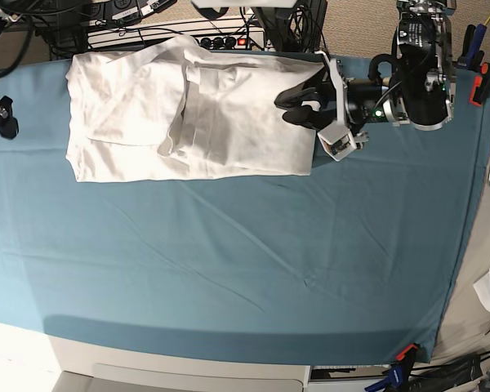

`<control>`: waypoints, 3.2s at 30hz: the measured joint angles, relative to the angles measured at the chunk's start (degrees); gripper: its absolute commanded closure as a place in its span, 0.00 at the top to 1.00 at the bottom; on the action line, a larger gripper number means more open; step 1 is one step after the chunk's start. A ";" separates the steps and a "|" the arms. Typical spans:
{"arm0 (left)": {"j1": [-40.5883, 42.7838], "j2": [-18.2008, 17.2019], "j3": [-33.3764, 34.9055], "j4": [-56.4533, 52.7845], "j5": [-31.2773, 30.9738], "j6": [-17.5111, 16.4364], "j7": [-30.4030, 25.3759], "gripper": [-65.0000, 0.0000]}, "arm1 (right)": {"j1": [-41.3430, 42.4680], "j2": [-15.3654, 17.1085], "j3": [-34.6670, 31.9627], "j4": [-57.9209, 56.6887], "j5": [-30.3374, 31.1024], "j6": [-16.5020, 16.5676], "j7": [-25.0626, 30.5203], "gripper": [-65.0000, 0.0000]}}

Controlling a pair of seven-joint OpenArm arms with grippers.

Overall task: Fold the T-shirt properly
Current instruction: 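Grasp the collar end of the shirt with the right gripper, then fold the collar end over onto the folded hem with the right gripper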

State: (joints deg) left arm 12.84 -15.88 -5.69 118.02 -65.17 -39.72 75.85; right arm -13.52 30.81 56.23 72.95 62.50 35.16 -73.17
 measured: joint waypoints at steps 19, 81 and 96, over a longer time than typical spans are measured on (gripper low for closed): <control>0.00 -0.02 0.00 0.00 0.24 0.00 -0.70 0.30 | 2.58 -3.67 -15.39 -10.21 17.77 3.91 -5.20 0.54; 0.28 -0.02 0.00 0.00 6.64 0.00 -2.23 0.30 | -10.51 -34.51 -29.03 54.42 -3.54 4.70 0.04 0.00; 0.92 -1.79 0.00 0.00 6.62 0.00 -2.25 0.30 | -5.97 -38.58 -63.34 47.50 -37.62 -5.35 16.81 0.00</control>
State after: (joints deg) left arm 13.76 -17.67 -5.69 118.02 -58.54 -39.72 73.60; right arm -19.49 -7.77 -7.11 120.44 24.88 29.80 -56.36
